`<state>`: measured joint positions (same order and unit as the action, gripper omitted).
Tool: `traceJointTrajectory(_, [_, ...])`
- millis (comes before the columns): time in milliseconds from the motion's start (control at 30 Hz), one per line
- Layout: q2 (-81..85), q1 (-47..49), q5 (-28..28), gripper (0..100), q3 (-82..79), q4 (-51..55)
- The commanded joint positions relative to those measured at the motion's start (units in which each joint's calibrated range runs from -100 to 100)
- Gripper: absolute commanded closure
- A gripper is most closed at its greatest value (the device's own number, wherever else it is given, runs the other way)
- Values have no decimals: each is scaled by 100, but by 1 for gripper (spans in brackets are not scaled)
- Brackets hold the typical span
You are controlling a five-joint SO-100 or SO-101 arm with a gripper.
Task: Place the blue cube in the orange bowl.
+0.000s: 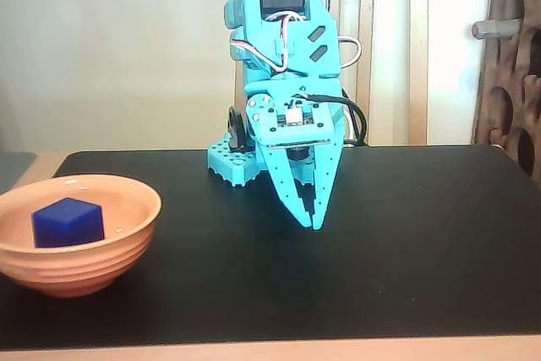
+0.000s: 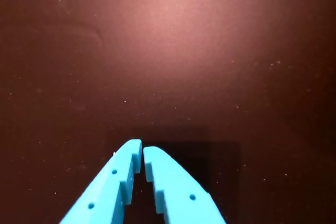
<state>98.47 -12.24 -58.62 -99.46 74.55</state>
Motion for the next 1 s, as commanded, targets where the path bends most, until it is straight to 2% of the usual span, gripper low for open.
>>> traceJointTrajectory(0, [119,-70,25,99,-54,36])
traceJointTrajectory(967, [93,-20,20,99,-54,36])
